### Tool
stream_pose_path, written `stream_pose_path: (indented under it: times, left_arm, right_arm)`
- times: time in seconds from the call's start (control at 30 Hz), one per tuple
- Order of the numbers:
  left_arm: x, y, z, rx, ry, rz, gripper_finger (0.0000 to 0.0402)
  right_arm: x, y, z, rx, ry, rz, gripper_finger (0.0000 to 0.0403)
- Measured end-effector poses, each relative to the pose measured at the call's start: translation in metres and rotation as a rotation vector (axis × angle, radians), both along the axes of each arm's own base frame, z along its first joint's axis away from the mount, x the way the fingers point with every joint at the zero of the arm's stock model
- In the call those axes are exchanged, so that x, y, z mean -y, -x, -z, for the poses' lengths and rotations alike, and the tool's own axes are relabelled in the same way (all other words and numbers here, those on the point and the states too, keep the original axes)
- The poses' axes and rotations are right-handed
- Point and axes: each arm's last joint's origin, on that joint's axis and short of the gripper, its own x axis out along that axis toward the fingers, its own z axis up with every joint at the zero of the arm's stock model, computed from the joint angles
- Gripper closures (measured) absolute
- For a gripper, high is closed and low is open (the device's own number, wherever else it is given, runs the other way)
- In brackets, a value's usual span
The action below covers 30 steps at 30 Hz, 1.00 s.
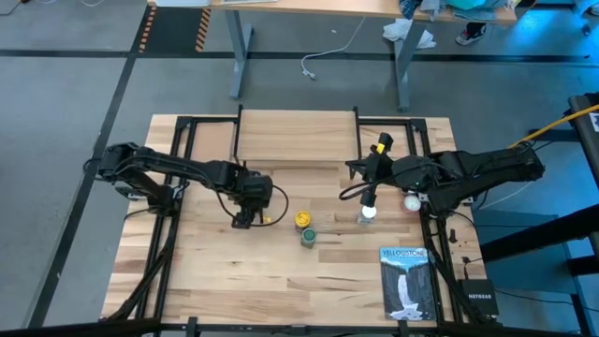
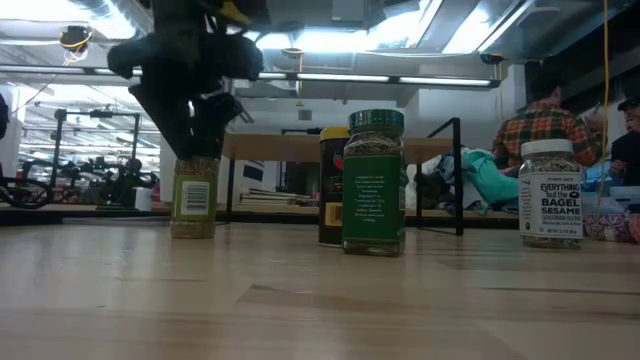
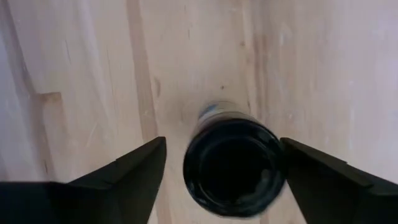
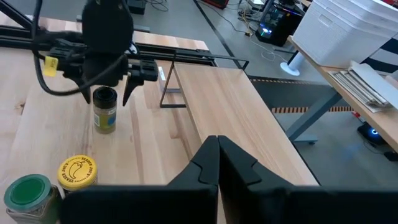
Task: Shelf spices
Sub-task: Put the black seasoning bottle on the shelf
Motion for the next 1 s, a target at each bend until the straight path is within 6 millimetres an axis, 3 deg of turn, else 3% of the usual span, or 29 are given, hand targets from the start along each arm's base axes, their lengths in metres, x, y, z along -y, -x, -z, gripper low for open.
stream_pose_path:
  times: [0.23, 0.43, 0.53, 0.67, 1.0]
  left_arm:
    - [-0.007, 0.000, -0.001, 0.004, 0.002, -0.033, 0.0209]
    - [-0.011, 0.001, -0.002, -0.002, 0.003, -0.048, 0.0213]
    - [-0.013, 0.000, -0.013, -0.005, 0.000, -0.045, 0.0213]
    - [-0.016, 0.001, -0.045, 0.009, -0.027, -0.038, 0.0213]
    - [-0.049, 0.016, -0.163, 0.195, -0.240, -0.086, 0.0213]
  right_arm:
    - [0.000, 0.000, 0.001, -0.008, 0.001, 0.001, 0.0402]
    - [0.000, 0.001, 0.001, -0.016, 0.002, 0.001, 0.0402]
    - [0.000, 0.001, 0.001, -0.017, 0.002, 0.001, 0.0402]
    - [0.000, 0.001, 0.001, -0.017, 0.002, 0.001, 0.0402]
    - [0.000, 0.001, 0.001, -0.017, 0.002, 0.001, 0.0402]
